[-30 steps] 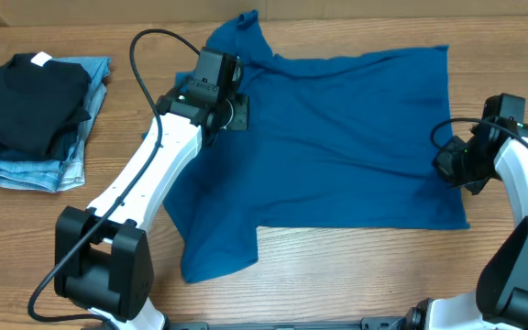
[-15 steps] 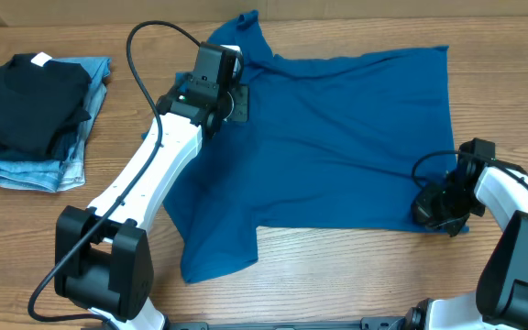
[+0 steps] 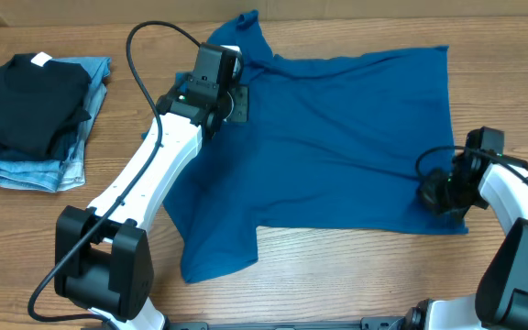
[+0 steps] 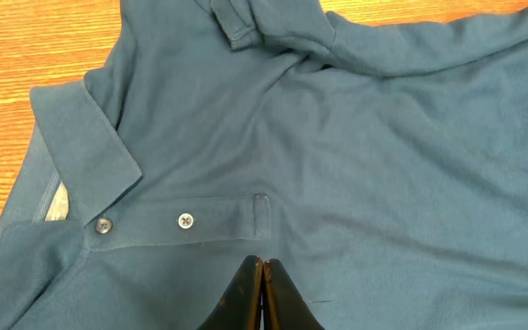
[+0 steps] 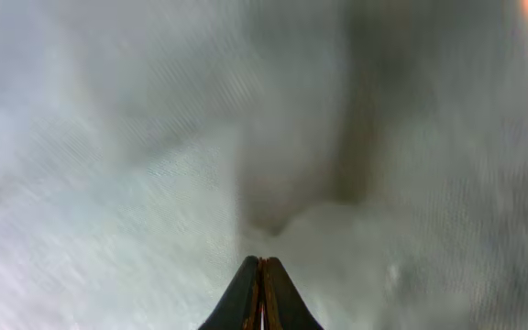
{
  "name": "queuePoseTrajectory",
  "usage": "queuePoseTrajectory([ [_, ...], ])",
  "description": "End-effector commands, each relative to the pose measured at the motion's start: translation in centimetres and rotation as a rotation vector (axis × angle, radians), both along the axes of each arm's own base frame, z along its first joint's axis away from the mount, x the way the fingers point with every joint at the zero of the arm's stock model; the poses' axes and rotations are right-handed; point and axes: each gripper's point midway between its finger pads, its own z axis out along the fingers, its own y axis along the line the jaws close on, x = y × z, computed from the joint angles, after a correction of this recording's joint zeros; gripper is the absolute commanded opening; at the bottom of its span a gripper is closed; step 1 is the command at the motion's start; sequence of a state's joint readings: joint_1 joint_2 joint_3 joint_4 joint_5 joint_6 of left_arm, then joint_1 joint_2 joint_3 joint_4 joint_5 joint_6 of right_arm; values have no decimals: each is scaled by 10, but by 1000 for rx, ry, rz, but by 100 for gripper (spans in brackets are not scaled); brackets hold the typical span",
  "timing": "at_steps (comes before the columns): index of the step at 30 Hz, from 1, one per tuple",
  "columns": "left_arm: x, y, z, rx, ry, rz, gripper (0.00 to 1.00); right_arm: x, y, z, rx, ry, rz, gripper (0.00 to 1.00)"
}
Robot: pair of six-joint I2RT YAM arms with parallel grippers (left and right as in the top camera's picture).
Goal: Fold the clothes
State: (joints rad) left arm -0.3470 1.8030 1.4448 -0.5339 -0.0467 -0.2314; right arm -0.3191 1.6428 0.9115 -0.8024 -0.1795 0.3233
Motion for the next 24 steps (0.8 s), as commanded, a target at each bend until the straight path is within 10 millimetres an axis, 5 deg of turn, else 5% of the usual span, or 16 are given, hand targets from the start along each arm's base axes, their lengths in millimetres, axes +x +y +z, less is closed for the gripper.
queuePoseTrajectory([
  [1,5,2,-2,24,-6,-3,6,18,-3,-1,-17,-71,15,4],
  [8,5,2,-2,32,-8,-12,7,-5,3,-33,8,34,15,4],
  [12,5,2,-3,34,-7,-15,7,-35,9,-45,19,126,9,4],
  [16,4,2,-3,34,-5,-15,7,-63,18,-43,57,247,-34,4],
  [24,3,3,-4,36,3,-15,7,-78,23,-39,77,313,-40,4],
])
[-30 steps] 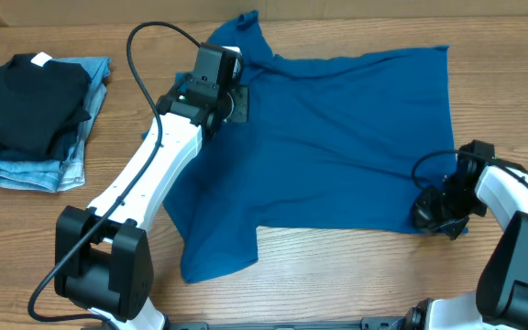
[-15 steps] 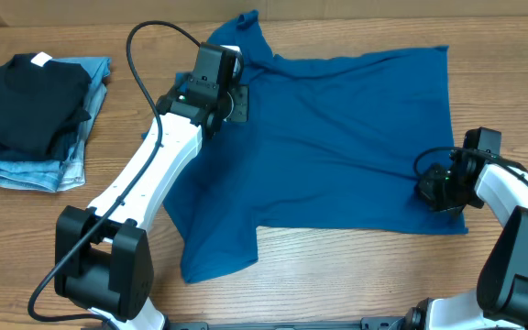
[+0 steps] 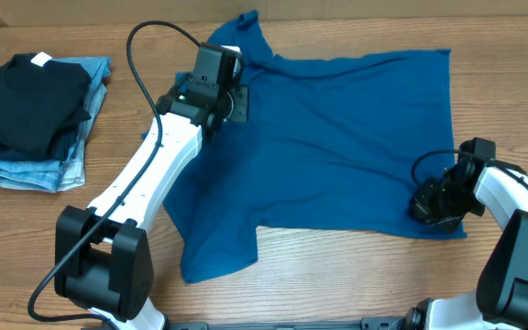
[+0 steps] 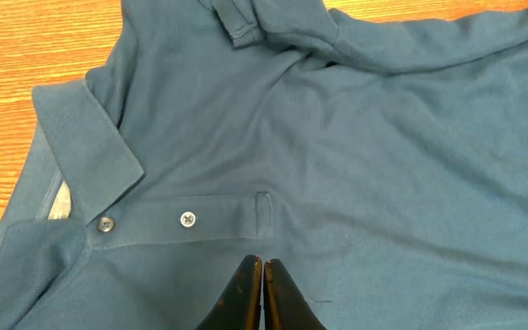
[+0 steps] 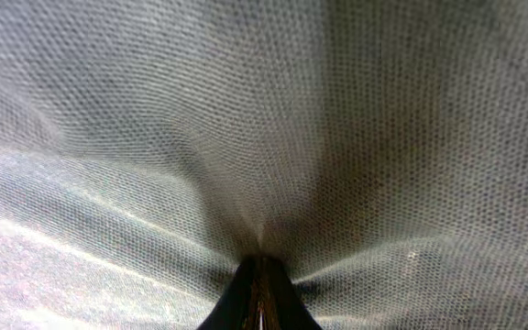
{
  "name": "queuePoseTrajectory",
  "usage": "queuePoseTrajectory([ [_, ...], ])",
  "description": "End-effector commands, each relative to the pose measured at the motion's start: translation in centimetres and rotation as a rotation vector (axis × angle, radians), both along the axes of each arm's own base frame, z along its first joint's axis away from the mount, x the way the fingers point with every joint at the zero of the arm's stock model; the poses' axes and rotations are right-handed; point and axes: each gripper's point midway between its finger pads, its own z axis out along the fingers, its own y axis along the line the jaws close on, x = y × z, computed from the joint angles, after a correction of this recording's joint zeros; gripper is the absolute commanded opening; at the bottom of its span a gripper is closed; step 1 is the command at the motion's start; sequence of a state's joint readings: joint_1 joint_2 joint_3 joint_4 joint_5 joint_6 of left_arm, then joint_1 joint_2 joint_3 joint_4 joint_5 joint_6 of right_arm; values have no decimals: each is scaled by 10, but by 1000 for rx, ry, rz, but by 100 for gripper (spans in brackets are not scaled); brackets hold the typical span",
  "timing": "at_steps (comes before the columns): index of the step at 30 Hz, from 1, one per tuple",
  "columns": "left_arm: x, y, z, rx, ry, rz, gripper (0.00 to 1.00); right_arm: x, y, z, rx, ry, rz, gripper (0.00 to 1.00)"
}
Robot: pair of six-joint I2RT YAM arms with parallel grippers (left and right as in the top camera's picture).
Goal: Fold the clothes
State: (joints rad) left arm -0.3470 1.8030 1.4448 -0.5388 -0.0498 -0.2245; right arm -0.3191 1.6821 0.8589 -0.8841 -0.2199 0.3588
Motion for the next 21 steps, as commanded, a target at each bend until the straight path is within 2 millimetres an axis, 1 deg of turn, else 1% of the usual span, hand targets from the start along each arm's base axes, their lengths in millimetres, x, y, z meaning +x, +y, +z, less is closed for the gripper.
queuePoseTrajectory([
  [1,3,2,-3,28,-1,-12,7,-37,2,-20,-18,146,8,4],
  [4,7,0,0,22,-18,-16,8,-23,-4,-16,-38,105,9,4],
  [6,8,-9,8,21,-38,-100,12,-2,-9,-3,-45,59,6,4],
  [7,9,-13,14,21,-47,-134,15,10,-13,7,-50,35,5,4],
  [9,13,-15,37,24,-69,-146,17,34,-19,29,-60,-16,3,4],
  [10,15,-15,47,21,-79,-145,17,44,-21,39,-59,-41,3,4],
  [12,19,-13,73,14,-105,-138,15,70,-24,66,-54,-118,11,4],
  [13,20,-11,82,12,-113,-134,14,85,-24,82,-53,-174,44,4],
  [14,21,-7,92,10,-118,-124,12,97,-24,94,-56,-221,73,4],
  [15,23,1,96,10,-117,-106,11,113,-21,111,-66,-285,125,4],
  [16,25,12,95,7,-110,-73,10,127,-18,124,-83,-343,166,4],
  [17,29,24,89,2,-91,-39,9,140,-14,132,-100,-395,199,4],
  [18,32,31,82,-7,-70,-25,7,150,-11,137,-112,-436,219,4],
  [19,35,36,72,-28,-45,-26,6,162,-6,141,-127,-486,247,4],
  [20,40,39,58,-59,-13,-41,4,174,0,145,-139,-537,274,4],
  [21,49,44,39,-71,17,-33,4,182,9,149,-143,-573,297,4],
])
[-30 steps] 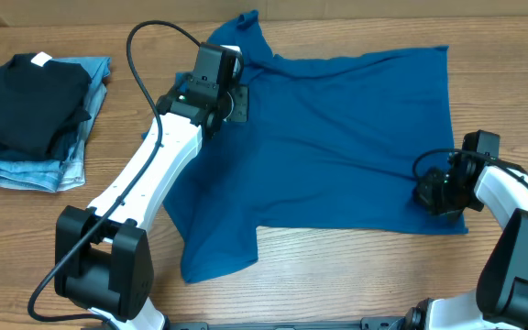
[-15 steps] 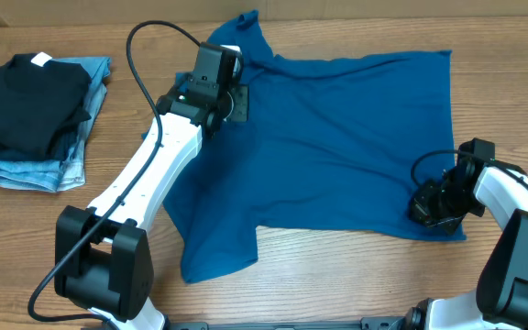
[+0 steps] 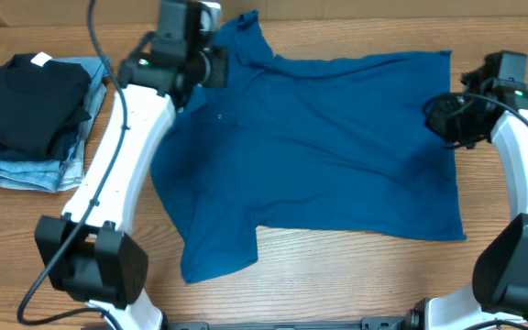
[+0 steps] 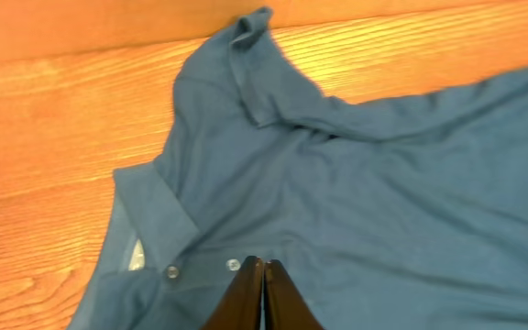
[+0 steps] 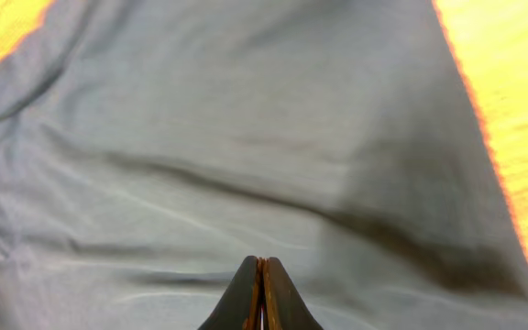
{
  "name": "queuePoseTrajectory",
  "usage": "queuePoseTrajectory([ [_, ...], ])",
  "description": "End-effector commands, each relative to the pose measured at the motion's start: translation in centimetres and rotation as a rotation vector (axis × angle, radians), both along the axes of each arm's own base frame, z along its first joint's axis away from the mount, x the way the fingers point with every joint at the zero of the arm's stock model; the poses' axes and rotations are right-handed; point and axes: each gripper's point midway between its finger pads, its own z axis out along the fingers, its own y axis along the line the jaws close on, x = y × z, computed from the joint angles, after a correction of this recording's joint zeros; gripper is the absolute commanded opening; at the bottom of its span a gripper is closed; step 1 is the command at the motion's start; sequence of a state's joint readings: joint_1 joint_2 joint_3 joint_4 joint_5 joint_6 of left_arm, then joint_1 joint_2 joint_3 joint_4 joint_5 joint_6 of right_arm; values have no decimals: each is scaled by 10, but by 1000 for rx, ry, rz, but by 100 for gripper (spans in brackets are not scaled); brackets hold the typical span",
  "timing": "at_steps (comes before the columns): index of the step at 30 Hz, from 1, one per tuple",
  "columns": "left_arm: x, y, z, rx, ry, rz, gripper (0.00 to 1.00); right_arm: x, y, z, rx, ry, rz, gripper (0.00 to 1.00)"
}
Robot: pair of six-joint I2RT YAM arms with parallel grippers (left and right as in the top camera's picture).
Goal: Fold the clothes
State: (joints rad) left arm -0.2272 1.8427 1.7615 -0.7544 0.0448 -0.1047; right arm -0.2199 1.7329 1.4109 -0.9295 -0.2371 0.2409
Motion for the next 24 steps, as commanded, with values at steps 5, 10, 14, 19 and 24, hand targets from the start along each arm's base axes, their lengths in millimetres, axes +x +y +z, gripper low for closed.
queuePoseTrajectory([
  [5,52,14,-100,-53,99,17,4,29,48,19,-57,-148,217,4],
  [10,76,7,-161,-42,110,17,4,23,53,16,-50,-120,227,4],
  [14,83,20,-197,11,125,65,6,15,53,12,-43,-84,228,4],
  [19,87,42,-218,111,127,141,5,4,54,8,-33,-36,229,4],
  [24,89,52,-218,114,123,159,6,-1,55,6,-30,-15,232,4],
])
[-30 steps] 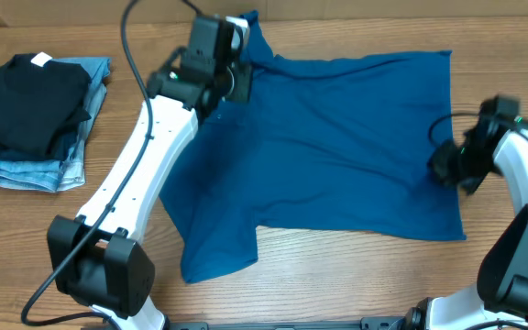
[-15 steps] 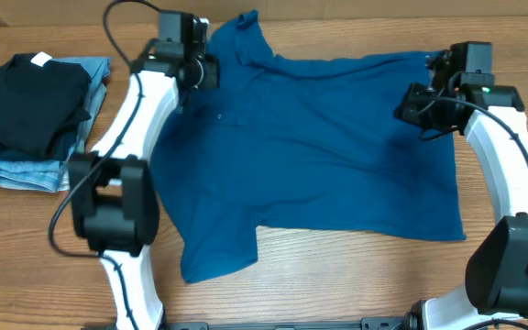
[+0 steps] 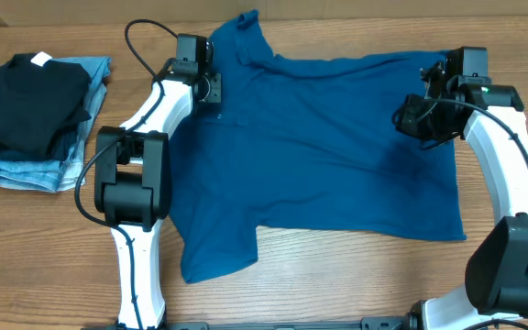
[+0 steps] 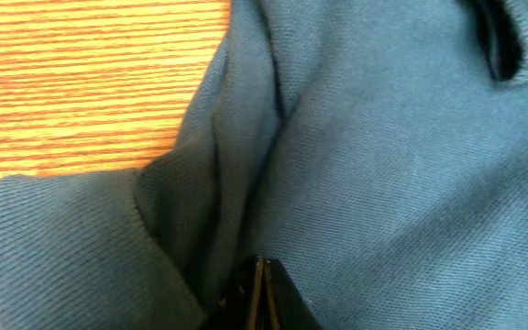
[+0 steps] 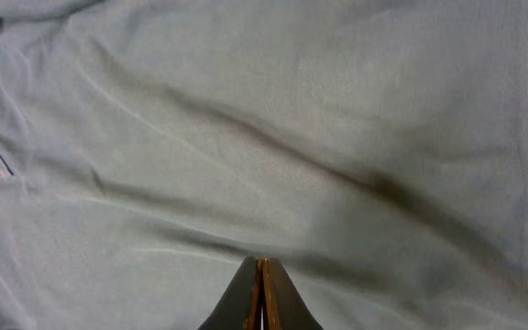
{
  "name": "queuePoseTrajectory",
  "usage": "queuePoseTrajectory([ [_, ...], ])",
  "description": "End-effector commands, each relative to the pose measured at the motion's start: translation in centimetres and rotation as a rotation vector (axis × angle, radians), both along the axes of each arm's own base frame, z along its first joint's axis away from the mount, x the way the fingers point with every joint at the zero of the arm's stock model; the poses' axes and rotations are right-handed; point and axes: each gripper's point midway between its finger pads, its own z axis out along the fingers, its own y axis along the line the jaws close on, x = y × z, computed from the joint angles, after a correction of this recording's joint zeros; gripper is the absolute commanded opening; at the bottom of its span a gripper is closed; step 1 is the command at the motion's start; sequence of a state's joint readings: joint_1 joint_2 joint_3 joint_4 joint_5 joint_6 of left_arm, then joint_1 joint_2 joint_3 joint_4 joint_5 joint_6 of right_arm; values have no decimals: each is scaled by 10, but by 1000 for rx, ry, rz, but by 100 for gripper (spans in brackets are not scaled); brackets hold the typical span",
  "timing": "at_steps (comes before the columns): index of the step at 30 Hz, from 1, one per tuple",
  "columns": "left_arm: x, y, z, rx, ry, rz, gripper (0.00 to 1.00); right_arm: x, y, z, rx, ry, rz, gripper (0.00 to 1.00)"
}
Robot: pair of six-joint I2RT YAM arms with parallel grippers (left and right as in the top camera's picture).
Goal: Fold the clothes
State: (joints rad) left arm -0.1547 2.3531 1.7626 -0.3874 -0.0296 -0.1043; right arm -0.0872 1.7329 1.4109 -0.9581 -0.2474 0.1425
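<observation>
A blue polo shirt (image 3: 319, 147) lies spread flat on the wooden table, collar at the far left. My left gripper (image 3: 211, 89) is shut, low at the collar. In the left wrist view its tips (image 4: 261, 263) touch a crease of the shirt (image 4: 383, 165) beside a collar flap (image 4: 62, 247); nothing shows between the jaws. My right gripper (image 3: 409, 121) hovers shut over the shirt's right part. In the right wrist view its closed tips (image 5: 261, 263) point at smooth, lightly wrinkled fabric (image 5: 246, 119).
A stack of folded clothes sits at the table's left: a black garment (image 3: 30, 96) on top of folded jeans (image 3: 21, 170). Bare wood (image 3: 337, 275) runs along the near side below the shirt's hem and sleeve.
My left gripper has come down from above the collar to touch the fabric beside it. My right gripper has shifted left from the shirt's right edge to over its body. Both remain shut.
First my left gripper hovered shut over the button placket and the right sat low at the lower right hem. The right then pressed into puckered fabric there. Later both were higher and farther back, left over the collar, right at the right edge. The shirt lies much as before.
</observation>
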Motion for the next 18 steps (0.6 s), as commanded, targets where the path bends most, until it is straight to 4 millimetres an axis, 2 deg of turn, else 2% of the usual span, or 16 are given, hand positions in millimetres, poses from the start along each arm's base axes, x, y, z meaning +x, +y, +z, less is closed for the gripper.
queuePoseTrajectory([
  [1,3,20,-4,39,4,57,6,3,-1,7,-4,-19,7,4],
  [5,-10,31,-12,52,67,109,5,2,-2,7,-8,-15,5,4],
  [15,-47,40,-29,37,229,238,4,0,-2,6,-6,-7,5,4],
  [18,-62,56,-32,101,271,332,4,-1,-2,6,-6,-4,5,4],
])
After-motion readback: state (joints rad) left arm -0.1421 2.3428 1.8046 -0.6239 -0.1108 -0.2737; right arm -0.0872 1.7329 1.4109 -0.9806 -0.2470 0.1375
